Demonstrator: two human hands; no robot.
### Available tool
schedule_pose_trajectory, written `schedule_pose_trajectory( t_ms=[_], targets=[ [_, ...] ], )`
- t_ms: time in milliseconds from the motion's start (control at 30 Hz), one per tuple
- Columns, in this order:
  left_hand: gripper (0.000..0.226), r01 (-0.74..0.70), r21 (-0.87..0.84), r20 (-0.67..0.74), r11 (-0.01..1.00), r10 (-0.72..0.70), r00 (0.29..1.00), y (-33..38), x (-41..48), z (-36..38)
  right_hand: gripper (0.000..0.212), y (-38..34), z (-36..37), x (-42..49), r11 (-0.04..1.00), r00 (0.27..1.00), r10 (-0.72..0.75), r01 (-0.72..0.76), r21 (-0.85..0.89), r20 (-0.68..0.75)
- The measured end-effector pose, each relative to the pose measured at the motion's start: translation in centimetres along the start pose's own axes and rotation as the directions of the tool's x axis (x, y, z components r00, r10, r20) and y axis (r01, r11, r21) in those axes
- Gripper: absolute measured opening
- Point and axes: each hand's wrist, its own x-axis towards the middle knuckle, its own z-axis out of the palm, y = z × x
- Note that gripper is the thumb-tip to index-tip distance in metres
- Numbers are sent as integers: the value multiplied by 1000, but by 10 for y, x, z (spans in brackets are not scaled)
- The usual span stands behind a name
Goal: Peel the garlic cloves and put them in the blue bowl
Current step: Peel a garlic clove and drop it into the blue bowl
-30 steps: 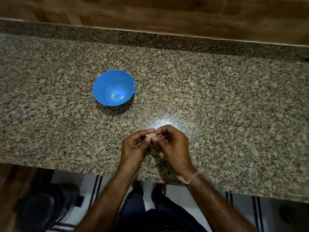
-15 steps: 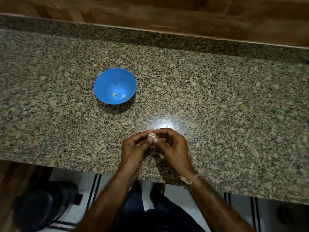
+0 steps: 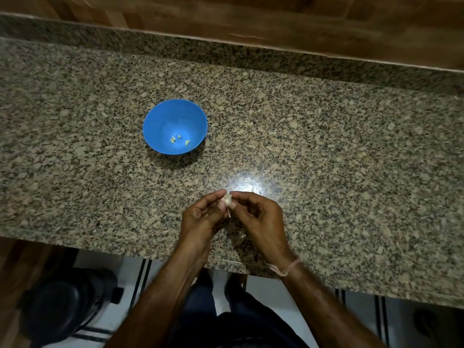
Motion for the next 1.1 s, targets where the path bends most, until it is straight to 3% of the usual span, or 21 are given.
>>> schedule_pose_trajectory(
  t_ms=[167, 333, 533, 767, 1100],
  targets=[
    [41, -37, 23, -10, 999, 38, 999, 0, 2, 1, 22, -1, -1, 0, 998, 998, -50, 52, -43, 45],
    [21, -82, 114, -33, 990, 86, 996, -1, 3, -1, 24, 6, -1, 3, 977, 995, -93, 98, -191, 38],
    [25, -99, 162, -20, 982, 103, 994, 5, 1, 3, 25, 0, -2, 5, 931, 979, -182, 202, -305, 95],
    [26, -81, 179, -40, 981, 89, 995, 4, 1, 6, 24, 2, -10, 8, 955, 986, -117, 146, -259, 123],
    [22, -134, 276, -85, 952, 163, 983, -3, 4, 13, 20, 15, -1, 10, 920, 988, -137, 153, -361, 70]
  ],
)
